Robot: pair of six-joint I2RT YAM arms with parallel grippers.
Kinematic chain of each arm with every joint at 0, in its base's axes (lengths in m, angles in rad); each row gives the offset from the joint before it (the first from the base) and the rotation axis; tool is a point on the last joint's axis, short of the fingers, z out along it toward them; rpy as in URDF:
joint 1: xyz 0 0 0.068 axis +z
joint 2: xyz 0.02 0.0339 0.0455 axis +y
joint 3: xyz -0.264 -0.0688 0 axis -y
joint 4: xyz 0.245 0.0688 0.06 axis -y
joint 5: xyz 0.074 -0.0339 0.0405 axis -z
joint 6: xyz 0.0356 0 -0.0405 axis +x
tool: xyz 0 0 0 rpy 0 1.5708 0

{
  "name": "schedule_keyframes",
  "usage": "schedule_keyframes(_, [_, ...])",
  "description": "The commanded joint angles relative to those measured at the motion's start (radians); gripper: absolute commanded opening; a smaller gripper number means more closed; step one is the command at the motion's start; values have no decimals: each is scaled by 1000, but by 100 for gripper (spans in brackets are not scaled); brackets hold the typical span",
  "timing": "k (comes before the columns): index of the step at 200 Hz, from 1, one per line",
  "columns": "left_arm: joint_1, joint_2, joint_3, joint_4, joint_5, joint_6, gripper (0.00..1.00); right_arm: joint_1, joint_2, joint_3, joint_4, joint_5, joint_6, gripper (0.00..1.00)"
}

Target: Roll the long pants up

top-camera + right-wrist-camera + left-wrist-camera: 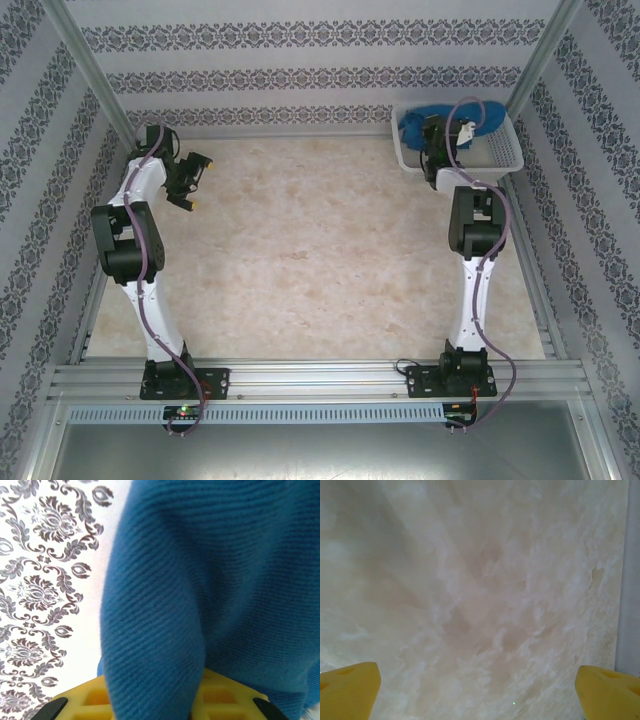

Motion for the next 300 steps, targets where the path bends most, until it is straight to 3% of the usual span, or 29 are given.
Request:
schedule_keyframes(1, [19,20,30,-25,15,29,100,16,37,98,126,46,27,6])
schedule_keyframes(8, [21,21,32,-25,20,29,100,19,47,102,113,53,28,8])
schedule_keyframes(29, [25,16,35,-29,25,41,100,18,59,100,65,66,19,27])
schedule_keyframes(48, [31,8,28,-36,28,46,100,16,54,67,56,83,17,34])
schedule_keyframes(58, [35,0,18,-34,30,46,100,15,46,47,48,89,17,49])
schedule_keyframes(79, [39,-17,0,-34,38,43,100,19,-31,-41,-50,136,17,93])
schedule_keyframes(83, [40,-20,-1,-34,40,44,100,20,-55,-59,-83,146,9,97])
schedule_keyframes(123, [43,-66,-41,-24,53,36,100,42,-355,-198,-532,261,-122,98])
schedule_keyframes(163, [48,-143,-127,19,73,21,100,50,-736,-492,-549,323,-310,98])
schedule_keyframes(184, [48,-173,-157,28,78,22,100,49,-868,-499,-589,303,-478,98])
schedule_keyframes(212, [48,-240,-234,108,76,29,100,54,-925,-440,-736,232,-684,98])
schedule_keyframes(237, [48,-354,-313,211,-2,178,100,76,-1013,-604,-709,184,-806,98])
schedule_keyframes(263, [47,-497,-425,310,-164,373,100,93,-1131,-800,-608,130,-869,98])
schedule_keyframes(286, [37,-645,-589,442,-254,484,100,109,-1210,-908,-588,167,-982,98])
schedule_keyframes(300, [16,-758,-725,534,-365,552,100,109,-1255,-1026,-472,184,-1066,98])
